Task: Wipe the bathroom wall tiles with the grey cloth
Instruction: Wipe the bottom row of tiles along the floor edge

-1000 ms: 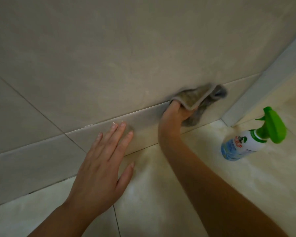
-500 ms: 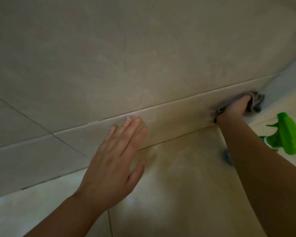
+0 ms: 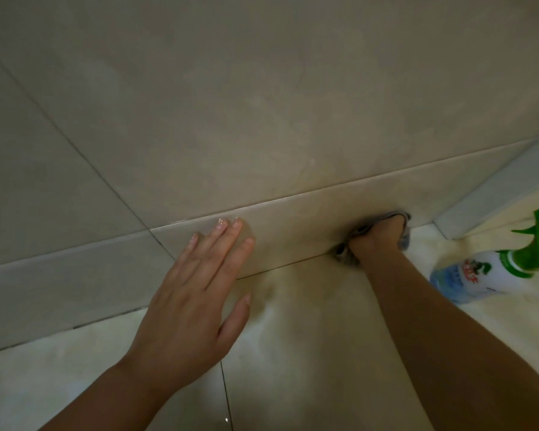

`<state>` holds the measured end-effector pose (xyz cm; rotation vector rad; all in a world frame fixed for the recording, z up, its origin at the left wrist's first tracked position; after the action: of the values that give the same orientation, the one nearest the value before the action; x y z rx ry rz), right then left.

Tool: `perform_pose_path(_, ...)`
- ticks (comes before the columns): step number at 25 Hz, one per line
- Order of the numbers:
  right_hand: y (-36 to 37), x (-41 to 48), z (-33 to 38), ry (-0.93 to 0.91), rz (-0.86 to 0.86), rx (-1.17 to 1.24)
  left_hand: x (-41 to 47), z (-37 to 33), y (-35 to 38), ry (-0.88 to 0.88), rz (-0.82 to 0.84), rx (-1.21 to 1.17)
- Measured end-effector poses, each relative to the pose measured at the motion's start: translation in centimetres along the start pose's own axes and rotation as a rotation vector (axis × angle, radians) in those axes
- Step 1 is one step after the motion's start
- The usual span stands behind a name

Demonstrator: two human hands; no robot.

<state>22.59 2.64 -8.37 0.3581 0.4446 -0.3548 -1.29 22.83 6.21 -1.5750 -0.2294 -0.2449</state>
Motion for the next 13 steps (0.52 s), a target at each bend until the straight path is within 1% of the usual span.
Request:
perform_pose_path(2, 1.3, -2.5, -1.0, 0.062, 0.074, 0.012, -0.9, 0.2, -0.3, -0.004, -0.001, -0.003)
perform_pose_path(3, 2.0, -4.0, -1.6, 0.114, 0.086, 0.095, -1.3, 0.1, -0.5, -0.003, 0.0, -0.008)
perform_pose_path(6, 3.3, -7.4, -2.8, 0.188, -0.061, 0.306, -3.0, 0.4, -1.6, -0.003, -0.01, -0.025)
perform_pose_path(8, 4.5, -10.2, -3.7, 0.138, -0.104, 0.192, -4.7, 1.2, -2.6, -0.012, -0.01, -0.021)
perform_pose_path(11, 6.9, -13.9, -8.1, 0.189, -0.094, 0.156, -7.9, 3.6, -3.7, -0.063, 0.005, 0.014)
perform_pose_path(13, 8.7, -17.4, -11.2, 0.26, -0.067, 0.146, -9.9, 5.3, -3.8, -0.113, 0.033, 0.027)
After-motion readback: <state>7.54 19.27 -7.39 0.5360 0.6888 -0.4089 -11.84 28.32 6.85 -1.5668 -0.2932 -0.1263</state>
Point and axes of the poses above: each hand's wrist, its own x-axis towards the middle knuckle, its own y-axis out of the palm, z = x × y, the point moved 9 cm from there along x, towards the middle knuckle, and after that the axes turned 10 degrees about x, right-handed, at the moved point
